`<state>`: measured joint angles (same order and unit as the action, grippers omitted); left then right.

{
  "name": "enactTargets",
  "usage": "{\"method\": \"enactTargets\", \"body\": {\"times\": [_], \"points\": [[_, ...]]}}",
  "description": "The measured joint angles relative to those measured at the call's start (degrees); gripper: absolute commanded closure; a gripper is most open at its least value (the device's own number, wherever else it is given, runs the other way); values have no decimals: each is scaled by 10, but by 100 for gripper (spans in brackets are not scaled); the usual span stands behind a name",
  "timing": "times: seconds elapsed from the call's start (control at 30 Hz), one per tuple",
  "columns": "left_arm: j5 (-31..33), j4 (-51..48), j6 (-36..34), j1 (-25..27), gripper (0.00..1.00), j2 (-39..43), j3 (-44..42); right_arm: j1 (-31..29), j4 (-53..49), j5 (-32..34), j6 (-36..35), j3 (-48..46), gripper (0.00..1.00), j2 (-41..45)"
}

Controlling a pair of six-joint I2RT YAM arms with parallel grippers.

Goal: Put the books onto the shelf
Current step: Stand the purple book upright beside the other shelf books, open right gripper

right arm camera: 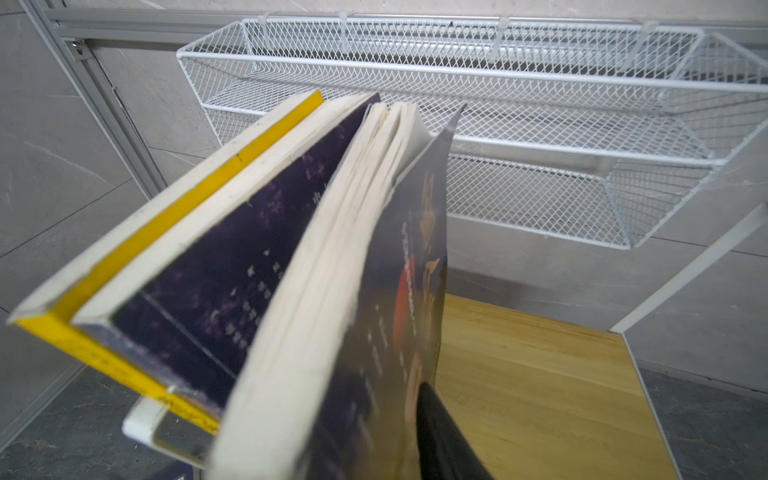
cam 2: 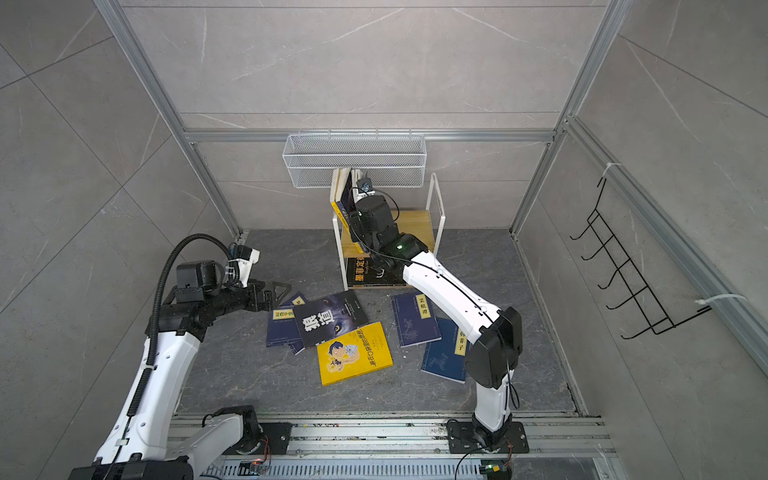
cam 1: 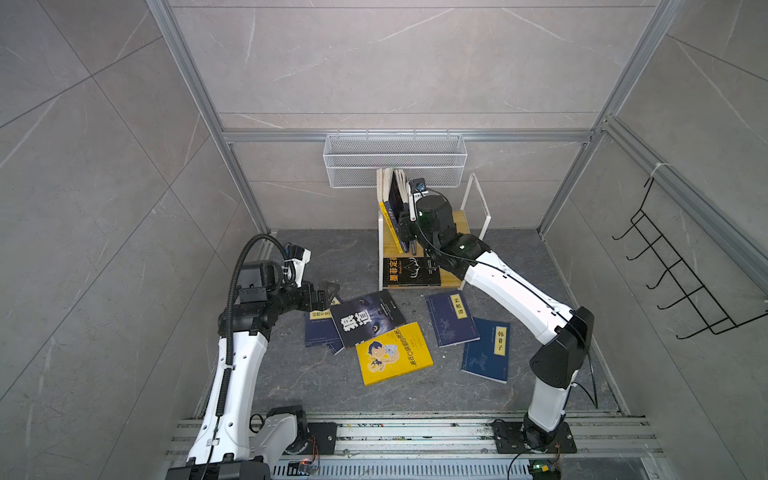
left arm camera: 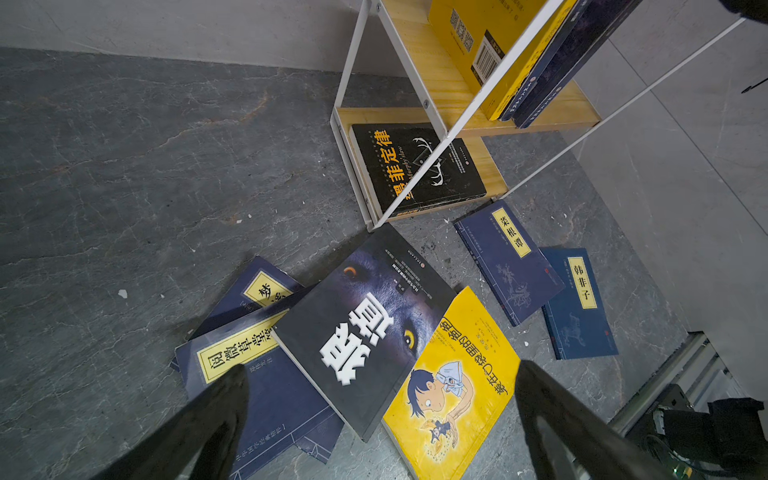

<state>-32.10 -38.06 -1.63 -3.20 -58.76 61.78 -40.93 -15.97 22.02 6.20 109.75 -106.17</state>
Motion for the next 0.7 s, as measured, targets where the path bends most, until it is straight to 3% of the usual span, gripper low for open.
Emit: {"method": "enactTargets", "body": {"times": [0.23, 0.47, 0.7], "points": [[0, 2, 2, -2, 0, 0, -2, -9, 37, -10, 2, -100, 44, 67], [0, 2, 2, -3, 0, -1, -2, -30, 57, -30, 5, -269, 33, 182], [0, 2, 2, -4, 0, -3, -2, 7, 39, -5, 7, -291, 35, 210]]}}
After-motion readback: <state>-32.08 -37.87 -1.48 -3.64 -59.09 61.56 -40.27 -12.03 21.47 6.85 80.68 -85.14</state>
